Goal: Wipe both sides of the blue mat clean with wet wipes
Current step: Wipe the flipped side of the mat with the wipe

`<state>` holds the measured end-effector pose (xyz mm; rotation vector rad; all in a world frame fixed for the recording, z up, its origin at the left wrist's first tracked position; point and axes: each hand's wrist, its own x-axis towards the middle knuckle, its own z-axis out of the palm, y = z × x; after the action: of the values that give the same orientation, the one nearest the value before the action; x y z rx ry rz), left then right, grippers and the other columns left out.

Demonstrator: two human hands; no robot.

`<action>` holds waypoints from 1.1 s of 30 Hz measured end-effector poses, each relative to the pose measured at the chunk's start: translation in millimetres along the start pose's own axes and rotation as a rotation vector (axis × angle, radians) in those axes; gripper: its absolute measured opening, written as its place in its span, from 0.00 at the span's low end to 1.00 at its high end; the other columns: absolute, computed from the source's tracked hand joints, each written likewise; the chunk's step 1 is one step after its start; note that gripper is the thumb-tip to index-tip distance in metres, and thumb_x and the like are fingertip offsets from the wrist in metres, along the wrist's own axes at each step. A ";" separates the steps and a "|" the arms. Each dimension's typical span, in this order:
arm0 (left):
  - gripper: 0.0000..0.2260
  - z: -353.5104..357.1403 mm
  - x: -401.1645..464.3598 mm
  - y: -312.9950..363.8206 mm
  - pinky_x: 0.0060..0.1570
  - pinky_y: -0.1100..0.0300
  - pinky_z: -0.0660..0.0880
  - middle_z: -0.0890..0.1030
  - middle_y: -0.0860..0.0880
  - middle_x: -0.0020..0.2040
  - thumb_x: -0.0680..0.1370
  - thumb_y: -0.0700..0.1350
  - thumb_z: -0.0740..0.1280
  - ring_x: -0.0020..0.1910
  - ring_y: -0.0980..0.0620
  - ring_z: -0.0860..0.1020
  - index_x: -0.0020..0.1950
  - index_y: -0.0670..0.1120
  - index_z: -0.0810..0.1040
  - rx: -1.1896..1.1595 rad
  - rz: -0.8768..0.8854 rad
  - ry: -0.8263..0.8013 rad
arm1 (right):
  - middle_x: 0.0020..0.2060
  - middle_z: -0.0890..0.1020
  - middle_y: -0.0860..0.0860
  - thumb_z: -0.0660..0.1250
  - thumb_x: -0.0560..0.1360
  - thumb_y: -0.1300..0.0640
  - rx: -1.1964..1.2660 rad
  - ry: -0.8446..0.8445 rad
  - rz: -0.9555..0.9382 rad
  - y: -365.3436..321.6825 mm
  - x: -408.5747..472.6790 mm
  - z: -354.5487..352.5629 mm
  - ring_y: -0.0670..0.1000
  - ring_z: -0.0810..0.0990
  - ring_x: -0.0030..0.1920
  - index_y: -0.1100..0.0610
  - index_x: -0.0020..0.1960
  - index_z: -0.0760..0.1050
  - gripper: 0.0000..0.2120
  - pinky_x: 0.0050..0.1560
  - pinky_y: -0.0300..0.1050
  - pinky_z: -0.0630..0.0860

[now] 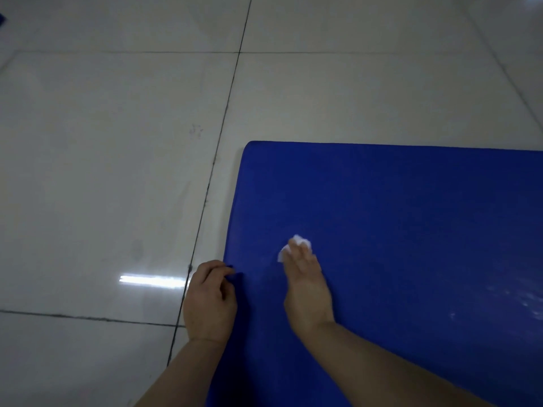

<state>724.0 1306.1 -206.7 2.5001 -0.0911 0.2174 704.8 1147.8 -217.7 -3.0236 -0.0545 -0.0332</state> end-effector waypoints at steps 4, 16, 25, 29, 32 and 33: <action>0.13 -2.6 5.1 6.4 0.43 0.61 0.71 0.80 0.46 0.47 0.69 0.25 0.67 0.43 0.49 0.77 0.45 0.40 0.82 -0.051 -0.080 0.071 | 0.72 0.66 0.58 0.72 0.69 0.58 0.210 -0.159 -0.250 -59.2 -18.4 -5.4 0.53 0.59 0.74 0.63 0.72 0.64 0.34 0.73 0.48 0.50; 0.12 -6.2 -2.8 -7.8 0.42 0.70 0.65 0.79 0.47 0.45 0.71 0.25 0.64 0.41 0.50 0.75 0.46 0.39 0.81 -0.036 -0.171 0.110 | 0.71 0.68 0.57 0.65 0.73 0.61 0.266 0.049 -0.060 -16.3 -30.4 12.1 0.56 0.71 0.68 0.68 0.74 0.56 0.34 0.71 0.48 0.64; 0.13 -2.3 -0.6 -1.5 0.44 0.65 0.69 0.79 0.46 0.45 0.73 0.26 0.62 0.41 0.50 0.76 0.47 0.40 0.81 -0.075 -0.141 0.092 | 0.66 0.74 0.55 0.55 0.69 0.69 0.386 0.066 -0.147 -29.8 -52.1 13.3 0.53 0.74 0.65 0.60 0.67 0.70 0.27 0.74 0.43 0.49; 0.13 -3.1 -4.0 -4.8 0.41 0.69 0.67 0.78 0.48 0.44 0.73 0.26 0.61 0.40 0.49 0.77 0.47 0.39 0.81 -0.075 -0.176 0.086 | 0.68 0.72 0.56 0.75 0.56 0.75 0.443 0.088 0.052 -19.4 -52.6 9.6 0.54 0.64 0.70 0.62 0.69 0.67 0.43 0.74 0.49 0.48; 0.13 -2.0 -3.3 -3.7 0.43 0.68 0.67 0.79 0.46 0.45 0.73 0.25 0.61 0.41 0.48 0.77 0.47 0.39 0.81 -0.071 -0.150 0.071 | 0.70 0.70 0.56 0.71 0.64 0.66 0.438 0.010 -0.134 -60.3 -69.3 4.3 0.55 0.65 0.71 0.61 0.70 0.67 0.36 0.72 0.48 0.61; 0.13 -1.2 -3.1 -2.8 0.44 0.67 0.68 0.79 0.45 0.45 0.73 0.25 0.61 0.42 0.48 0.77 0.47 0.39 0.81 -0.073 -0.139 0.059 | 0.70 0.68 0.55 0.65 0.67 0.65 0.459 -0.016 -0.194 -67.0 -72.5 3.7 0.54 0.65 0.71 0.61 0.70 0.68 0.31 0.70 0.48 0.62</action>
<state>721.1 1309.1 -208.0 2.4137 0.0966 0.2256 630.0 1212.2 -215.3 -2.5504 -0.3114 -0.0108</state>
